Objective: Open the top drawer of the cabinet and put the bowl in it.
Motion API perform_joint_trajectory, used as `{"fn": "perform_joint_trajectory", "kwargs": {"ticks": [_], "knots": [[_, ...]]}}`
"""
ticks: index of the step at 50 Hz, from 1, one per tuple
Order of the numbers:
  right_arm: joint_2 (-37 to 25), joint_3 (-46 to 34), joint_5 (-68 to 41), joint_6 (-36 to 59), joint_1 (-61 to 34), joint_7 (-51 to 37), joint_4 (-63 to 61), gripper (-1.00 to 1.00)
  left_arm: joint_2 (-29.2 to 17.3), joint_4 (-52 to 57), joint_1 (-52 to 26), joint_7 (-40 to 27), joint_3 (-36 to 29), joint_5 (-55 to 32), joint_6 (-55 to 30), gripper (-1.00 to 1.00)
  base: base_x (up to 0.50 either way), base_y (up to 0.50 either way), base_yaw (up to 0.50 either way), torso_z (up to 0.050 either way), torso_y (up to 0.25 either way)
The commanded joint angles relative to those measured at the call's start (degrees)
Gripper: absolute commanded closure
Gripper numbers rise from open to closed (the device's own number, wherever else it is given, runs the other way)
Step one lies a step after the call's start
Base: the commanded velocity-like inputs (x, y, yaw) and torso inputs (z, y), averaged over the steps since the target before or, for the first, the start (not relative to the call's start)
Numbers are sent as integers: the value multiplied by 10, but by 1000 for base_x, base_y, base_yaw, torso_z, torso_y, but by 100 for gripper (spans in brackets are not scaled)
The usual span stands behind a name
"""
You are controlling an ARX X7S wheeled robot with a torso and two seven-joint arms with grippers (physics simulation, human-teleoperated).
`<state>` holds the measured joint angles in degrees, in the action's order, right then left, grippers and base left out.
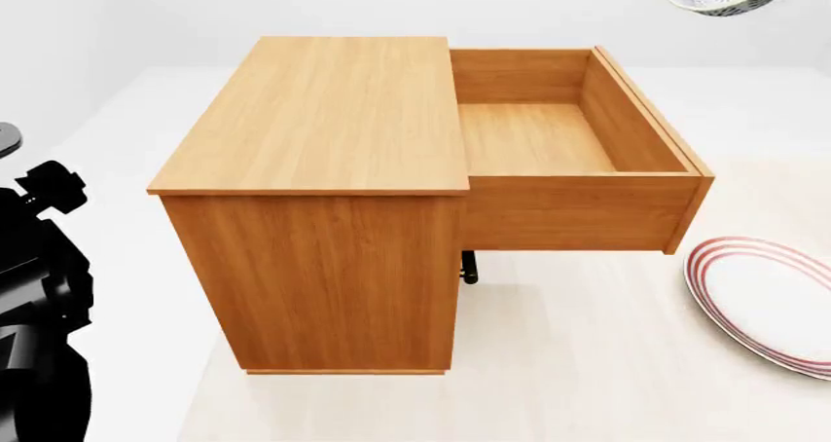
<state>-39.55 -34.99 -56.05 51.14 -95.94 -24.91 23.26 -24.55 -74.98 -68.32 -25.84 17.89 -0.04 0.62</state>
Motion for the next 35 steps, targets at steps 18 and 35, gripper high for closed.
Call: {"fn": "perform_joint_trajectory", "kwargs": {"ticks": [18, 35], "knots": [[102, -57, 42, -38, 19, 51, 42, 100, 0, 0, 2, 2, 4, -1, 0, -100, 0, 0, 0, 0, 0], [134, -84, 50, -46, 45, 75, 55, 100, 0, 0, 5, 1, 6, 0, 0, -100, 0, 0, 0, 0, 1]]}}
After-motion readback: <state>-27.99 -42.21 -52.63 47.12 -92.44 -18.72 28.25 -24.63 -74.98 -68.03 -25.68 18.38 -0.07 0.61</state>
